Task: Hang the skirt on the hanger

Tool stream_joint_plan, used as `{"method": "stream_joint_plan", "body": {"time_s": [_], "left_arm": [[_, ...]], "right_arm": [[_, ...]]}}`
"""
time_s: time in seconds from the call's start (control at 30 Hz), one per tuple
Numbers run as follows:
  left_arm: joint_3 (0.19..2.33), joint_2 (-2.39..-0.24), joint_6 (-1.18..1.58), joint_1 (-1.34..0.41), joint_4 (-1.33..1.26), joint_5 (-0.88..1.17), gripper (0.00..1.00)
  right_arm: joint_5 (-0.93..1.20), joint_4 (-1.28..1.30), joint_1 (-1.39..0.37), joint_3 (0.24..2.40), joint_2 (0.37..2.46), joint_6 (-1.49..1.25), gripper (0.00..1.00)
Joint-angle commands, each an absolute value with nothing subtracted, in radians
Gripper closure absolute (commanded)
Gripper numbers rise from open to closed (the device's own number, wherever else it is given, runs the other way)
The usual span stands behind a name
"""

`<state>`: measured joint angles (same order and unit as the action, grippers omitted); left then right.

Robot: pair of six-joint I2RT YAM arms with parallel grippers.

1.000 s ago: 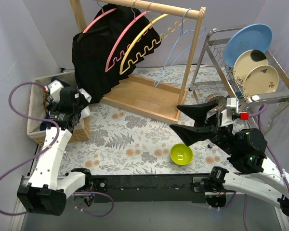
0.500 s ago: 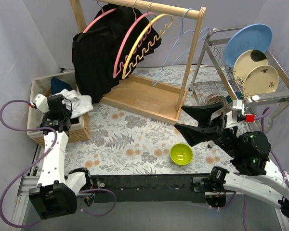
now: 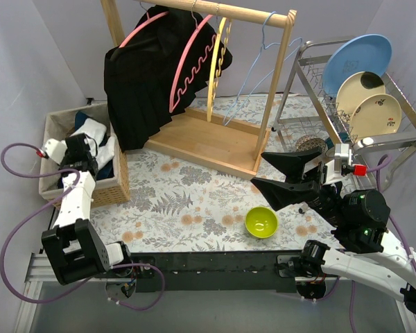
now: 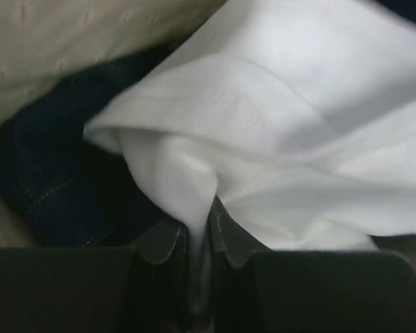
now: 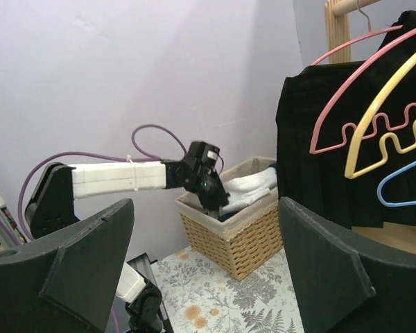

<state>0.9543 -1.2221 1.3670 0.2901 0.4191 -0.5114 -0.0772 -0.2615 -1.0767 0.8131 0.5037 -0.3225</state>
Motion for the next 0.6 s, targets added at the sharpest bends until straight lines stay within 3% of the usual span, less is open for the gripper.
{"method": "stream_joint_plan", "body": {"time_s": [0.0, 0.13, 0.2, 0.23, 0.27, 0.37, 0.57], "left_arm": [[0.807, -1.241, 1.486, 0.314, 0.445, -0.515, 0.96], [0.793, -1.252, 1.543, 0.327, 0.462, -0.608, 0.91], [0.822, -1.253, 1.555, 0.337, 0.497, -0.665, 0.80], [0.862, -1.252, 1.539, 0.342, 0.495, -0.667, 0.66], [0.885, -1.247, 1.513, 0.342, 0.491, -0.649, 0.33], [1.003, -1.209, 1.384, 0.344, 0.486, -0.554, 0.02], [1.225, -1.103, 1.206, 0.342, 0.511, -0.371, 0.02]], "right_arm": [[-0.100, -0.282, -1.081, 0.815, 0.492, -0.321, 0.08], [-0.103, -0.275, -1.081, 0.819, 0.489, -0.316, 0.08], [-0.098, -0.267, -1.081, 0.824, 0.485, -0.319, 0.08], [-0.097, -0.262, -1.081, 0.828, 0.485, -0.324, 0.08], [-0.095, -0.261, -1.081, 0.828, 0.480, -0.325, 0.08], [-0.097, -0.259, -1.081, 0.825, 0.472, -0.331, 0.08], [-0.087, -0.241, -1.081, 0.841, 0.472, -0.353, 0.09]]}}
